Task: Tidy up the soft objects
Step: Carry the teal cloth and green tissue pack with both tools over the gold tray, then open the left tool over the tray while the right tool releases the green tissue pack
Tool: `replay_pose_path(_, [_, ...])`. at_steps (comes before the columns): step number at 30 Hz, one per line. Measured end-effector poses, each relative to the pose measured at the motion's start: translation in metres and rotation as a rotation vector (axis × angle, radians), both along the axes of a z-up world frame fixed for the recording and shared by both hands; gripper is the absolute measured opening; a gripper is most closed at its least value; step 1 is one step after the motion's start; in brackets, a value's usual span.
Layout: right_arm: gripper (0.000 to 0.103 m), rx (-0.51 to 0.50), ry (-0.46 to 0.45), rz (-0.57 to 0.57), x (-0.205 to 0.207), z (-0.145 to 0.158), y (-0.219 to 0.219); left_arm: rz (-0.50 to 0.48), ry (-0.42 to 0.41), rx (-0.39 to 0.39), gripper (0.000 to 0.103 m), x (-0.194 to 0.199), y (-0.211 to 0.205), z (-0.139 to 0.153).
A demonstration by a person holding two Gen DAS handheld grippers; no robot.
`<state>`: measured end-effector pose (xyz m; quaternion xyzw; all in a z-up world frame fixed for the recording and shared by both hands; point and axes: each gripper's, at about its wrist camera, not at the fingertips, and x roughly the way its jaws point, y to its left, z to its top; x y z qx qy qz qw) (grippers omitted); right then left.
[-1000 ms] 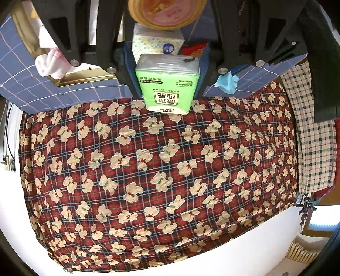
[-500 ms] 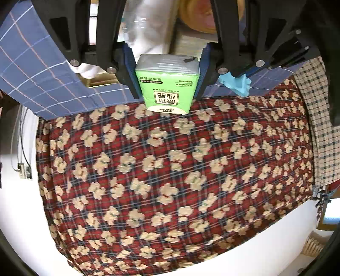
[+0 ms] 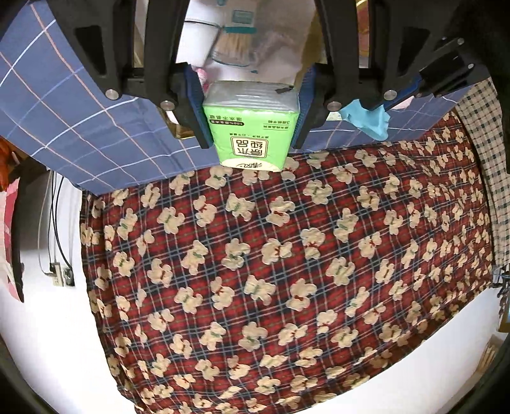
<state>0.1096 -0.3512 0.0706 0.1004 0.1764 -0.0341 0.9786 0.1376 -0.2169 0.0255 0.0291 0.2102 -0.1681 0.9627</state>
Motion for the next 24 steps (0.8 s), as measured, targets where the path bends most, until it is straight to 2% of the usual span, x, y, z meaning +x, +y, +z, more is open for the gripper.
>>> replay_pose_path(9, [0.052,-0.002,0.058,-0.02,0.004,-0.01,-0.018,-0.043,0.041,-0.001,0.005,0.003,-0.019,-0.006])
replay_pose_path(24, [0.052,-0.006,0.161,-0.032,0.015,-0.027,-0.037,-0.086,0.108,0.055,0.005,0.009,-0.045,-0.026])
